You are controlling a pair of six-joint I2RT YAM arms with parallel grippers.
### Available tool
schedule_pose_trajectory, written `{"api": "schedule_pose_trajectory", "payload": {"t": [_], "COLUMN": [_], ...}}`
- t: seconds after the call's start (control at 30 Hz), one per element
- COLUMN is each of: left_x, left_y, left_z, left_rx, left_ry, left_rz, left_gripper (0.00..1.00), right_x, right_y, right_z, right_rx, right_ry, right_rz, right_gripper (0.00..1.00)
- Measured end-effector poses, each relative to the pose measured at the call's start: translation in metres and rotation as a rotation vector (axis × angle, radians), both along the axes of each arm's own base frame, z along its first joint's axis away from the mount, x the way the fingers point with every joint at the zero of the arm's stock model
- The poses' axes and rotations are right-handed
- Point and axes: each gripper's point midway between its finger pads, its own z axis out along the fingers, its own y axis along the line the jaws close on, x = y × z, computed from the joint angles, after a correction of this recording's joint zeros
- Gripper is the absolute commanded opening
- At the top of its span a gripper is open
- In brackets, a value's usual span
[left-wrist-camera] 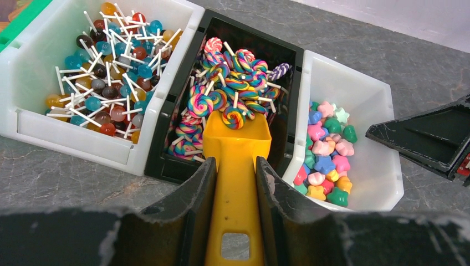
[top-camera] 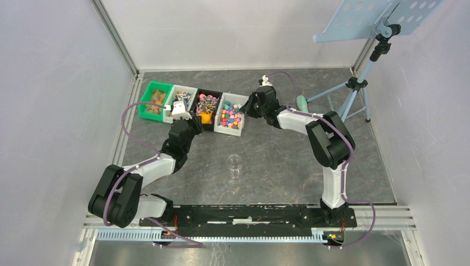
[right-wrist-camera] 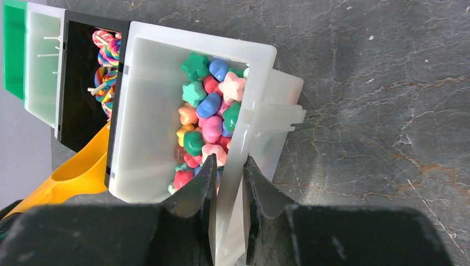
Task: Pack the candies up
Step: Scoop the fake candies from the storage box.
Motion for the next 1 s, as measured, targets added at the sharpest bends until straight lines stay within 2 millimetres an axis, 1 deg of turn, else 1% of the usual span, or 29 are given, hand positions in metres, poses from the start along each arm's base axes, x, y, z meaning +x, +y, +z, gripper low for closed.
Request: {"api": "schedule_pose_trajectory", "payload": {"t": [0.33,0.63,1.0], "left_x": [0.001,-0.005,-0.009], "left_y": [0.001,0.004,0.003], "left_z": [-0.006,-0.010,-0.012], "left_rx": [-0.007,-0.021,-0.024], "left_ry": [-0.045,-0.092,-0.113], "left_rz": [0.031,0.055,0.070], "left_gripper": [0.02,0.02,0.02], "right_x": [-0.005,-0.008,-0.009], "right_y": [0.001,0.003,0.005], "right_z": [0.000,0.000,0.001], "right_rx": [0.023,0.032,0.036], "right_ry": [-0.029,-0.039,-0.045], "right_rz": [0.020,0.047,0.066], "right_gripper": [0.00,0.00,0.00]}}
